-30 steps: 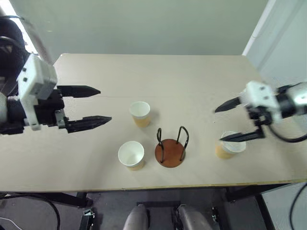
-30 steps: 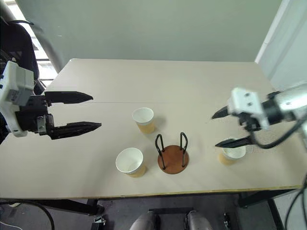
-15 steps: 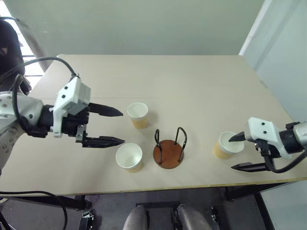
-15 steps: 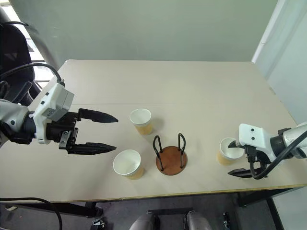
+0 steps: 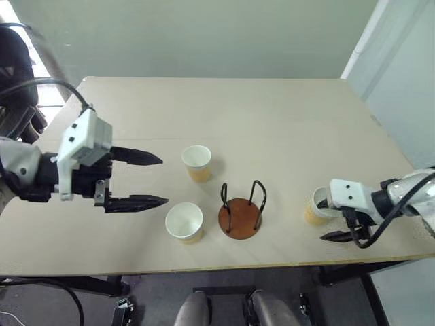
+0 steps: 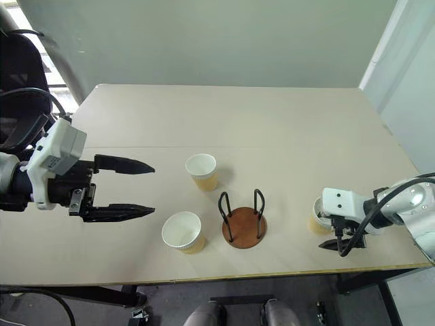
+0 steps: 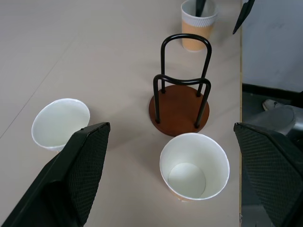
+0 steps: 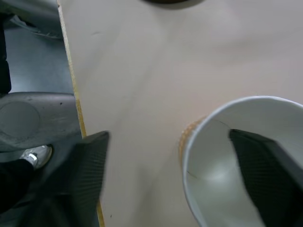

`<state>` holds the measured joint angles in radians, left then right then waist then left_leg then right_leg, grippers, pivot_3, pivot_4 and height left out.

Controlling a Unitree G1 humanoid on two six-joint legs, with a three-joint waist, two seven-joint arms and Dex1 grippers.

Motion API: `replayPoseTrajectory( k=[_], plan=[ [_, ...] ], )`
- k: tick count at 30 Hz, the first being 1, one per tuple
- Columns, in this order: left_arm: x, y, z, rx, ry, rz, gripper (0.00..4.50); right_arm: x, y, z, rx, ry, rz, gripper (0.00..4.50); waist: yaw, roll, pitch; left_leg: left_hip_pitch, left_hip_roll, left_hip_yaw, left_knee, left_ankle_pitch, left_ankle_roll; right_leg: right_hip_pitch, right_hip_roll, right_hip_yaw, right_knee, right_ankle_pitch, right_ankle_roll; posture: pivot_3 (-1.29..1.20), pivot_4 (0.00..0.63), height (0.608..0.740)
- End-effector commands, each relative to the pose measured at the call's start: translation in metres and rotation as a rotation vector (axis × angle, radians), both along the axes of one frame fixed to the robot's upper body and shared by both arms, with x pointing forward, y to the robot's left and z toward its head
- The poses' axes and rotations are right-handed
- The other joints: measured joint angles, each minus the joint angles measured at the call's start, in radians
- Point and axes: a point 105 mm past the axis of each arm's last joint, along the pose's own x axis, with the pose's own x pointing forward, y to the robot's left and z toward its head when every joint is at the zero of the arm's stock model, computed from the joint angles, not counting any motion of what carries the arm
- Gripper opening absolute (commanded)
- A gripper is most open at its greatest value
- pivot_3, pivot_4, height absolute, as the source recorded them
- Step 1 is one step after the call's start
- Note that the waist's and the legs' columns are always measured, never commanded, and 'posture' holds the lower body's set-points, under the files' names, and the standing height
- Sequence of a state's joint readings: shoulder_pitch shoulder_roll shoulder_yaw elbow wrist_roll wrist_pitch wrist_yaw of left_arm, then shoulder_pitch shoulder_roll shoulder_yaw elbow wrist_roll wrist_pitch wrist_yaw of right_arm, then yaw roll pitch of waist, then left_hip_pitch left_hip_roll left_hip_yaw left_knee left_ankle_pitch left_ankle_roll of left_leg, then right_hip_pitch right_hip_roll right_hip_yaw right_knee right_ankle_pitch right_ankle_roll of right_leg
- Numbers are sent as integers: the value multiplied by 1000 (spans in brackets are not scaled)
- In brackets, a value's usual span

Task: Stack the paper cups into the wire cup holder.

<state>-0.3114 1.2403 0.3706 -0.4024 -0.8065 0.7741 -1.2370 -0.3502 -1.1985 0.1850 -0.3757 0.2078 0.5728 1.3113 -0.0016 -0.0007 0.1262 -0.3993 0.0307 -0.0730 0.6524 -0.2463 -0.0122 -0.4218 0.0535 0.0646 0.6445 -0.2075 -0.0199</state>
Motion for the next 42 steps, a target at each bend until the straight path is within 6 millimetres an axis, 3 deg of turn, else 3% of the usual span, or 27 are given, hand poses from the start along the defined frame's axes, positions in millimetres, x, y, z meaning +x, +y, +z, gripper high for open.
replayPoseTrajectory(
  k=[1, 8, 14, 18, 19, 22, 24, 25, 29, 34, 42],
  plan=[
    [-5, -1, 10, 2, -46, 6, 4500, 6, -2, 4, -29, -36, 16, 2538, 0, 0, 0, 0, 0, 0, 0, 0, 0, 0, 0, 0, 0, 0, 0, 0, 150, 740],
    [-8, 2, 11, -6, -52, 37, 4500, 15, -6, 8, -58, -55, 51, 40, 1, 0, 0, 0, 0, 0, 2, 0, 0, 1, 0, 0, 0, 1, 0, 0, 150, 740],
    [-10, 4, 11, -8, -56, 58, 4500, 14, -7, 18, -55, -46, 113, 13, 1, 0, 0, 0, 0, 0, 4, 0, 1, 1, 0, 0, 1, 1, -1, 0, 150, 740],
    [-11, 9, 19, -10, -80, 85, 4500, 23, 20, 105, 144, -194, 263, 13, -8, 3, 2, -1, 0, 1, 7, 0, 1, -1, 0, 0, 1, 3, -4, 0, 150, 740],
    [-11, 9, 19, -11, -82, 88, 4500, 24, 24, 116, 171, -215, 281, 13, -10, 4, 2, -1, 0, 2, 7, 0, 2, -2, 1, 2, 0, 3, -8, 0, 150, 740],
    [-11, 10, 15, -9, -72, 95, 4500, 26, 58, 181, 416, -339, 400, 13, -13, 2, 1, 0, 1, 1, 7, 1, 3, -1, 3, 2, 0, 2, -12, 0, 150, 740],
    [-12, 8, 9, -3, -59, 89, 4500, 17, 82, 205, 525, -349, 502, 13, -17, 3, 1, 1, 2, 1, 6, 2, 4, -2, 3, 2, 1, 2, -13, 0, 150, 740],
    [-12, 6, 7, -2, -57, 85, 4500, 13, 91, 206, 536, -330, 549, 13, -17, 3, 1, 0, 2, 1, 5, 3, 3, -3, 3, 3, 1, 3, -15, 0, 150, 740],
    [-14, 4, 7, -5, -56, 82, 4500, 0, 114, 171, 460, -213, 672, 13, -4, 1, 0, -1, 3, 0, 2, 5, 2, -4, 3, 0, 1, 2, -18, 0, 150, 740],
    [-17, 8, 1, 24, -28, 106, 4500, -1, 126, 130, 344, -168, 725, 13, -5, 1, 1, -3, 3, 1, 4, 3, 0, -4, 3, 0, 1, 3, -18, 0, 150, 740],
    [-25, 2, 1, 20, -22, 84, 4500, 1, 133, 111, 281, -165, 786, 13, -7, 1, 1, -2, 3, 1, 4, 3, 0, -5, 3, 0, 1, 4, -20, 0, 150, 740]
  ],
)
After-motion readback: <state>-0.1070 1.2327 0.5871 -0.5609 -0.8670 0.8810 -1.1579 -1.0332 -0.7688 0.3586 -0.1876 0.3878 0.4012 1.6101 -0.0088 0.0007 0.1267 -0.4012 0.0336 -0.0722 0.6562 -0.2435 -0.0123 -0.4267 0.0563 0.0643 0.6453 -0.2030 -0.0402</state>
